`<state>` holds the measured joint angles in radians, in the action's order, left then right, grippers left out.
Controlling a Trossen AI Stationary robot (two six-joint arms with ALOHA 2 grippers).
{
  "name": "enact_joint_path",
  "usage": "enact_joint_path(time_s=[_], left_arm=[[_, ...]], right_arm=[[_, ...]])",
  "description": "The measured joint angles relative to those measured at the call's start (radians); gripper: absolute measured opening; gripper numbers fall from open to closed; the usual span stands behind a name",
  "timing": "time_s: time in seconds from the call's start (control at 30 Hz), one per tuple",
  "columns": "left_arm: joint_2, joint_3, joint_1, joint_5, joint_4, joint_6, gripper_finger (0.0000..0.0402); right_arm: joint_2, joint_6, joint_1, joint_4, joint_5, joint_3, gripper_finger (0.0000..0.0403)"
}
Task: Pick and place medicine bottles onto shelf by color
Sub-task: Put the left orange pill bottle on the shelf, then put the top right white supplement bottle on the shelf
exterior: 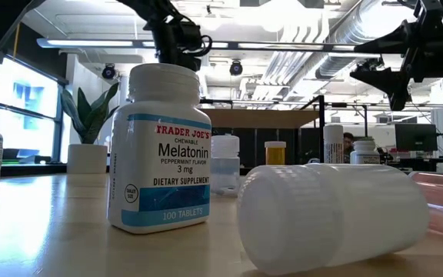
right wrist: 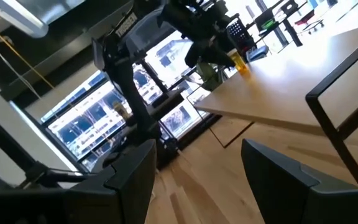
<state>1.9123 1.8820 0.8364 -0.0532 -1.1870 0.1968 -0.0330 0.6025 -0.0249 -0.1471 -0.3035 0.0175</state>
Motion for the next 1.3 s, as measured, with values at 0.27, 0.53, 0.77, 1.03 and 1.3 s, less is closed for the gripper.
enact_joint_path(time_s=[0.27,0.53,0.77,1.03,1.3], left_arm=[[-0.044,0.000,-0.002,-0.030,0.010,0.042,0.0221],[-0.118,0.001,-0.012,-0.037,0.010,0.042,0.0219],[-0.183,0.001,-0.028,0.091,0.010,0.008,0.0218],[-0.192,-0.009,-0.095,0.310,0.038,-0.037,0.0218],[-0.202,-0.109,-0.221,0.315,0.157,-0.072,0.0218]], right_arm=[[0.000,0.000,0.000,-0.001,-0.029,0.000,0.0227],[0.000,-0.038,-0.006,-0.090,-0.052,0.000,0.0227],[-0.001,-0.090,-0.010,-0.064,-0.086,0.065,0.0227],[-0.037,-0.210,-0.010,0.215,-0.164,0.288,0.0227],[-0.151,-0.080,-0.010,0.586,-0.228,0.517,0.0227]])
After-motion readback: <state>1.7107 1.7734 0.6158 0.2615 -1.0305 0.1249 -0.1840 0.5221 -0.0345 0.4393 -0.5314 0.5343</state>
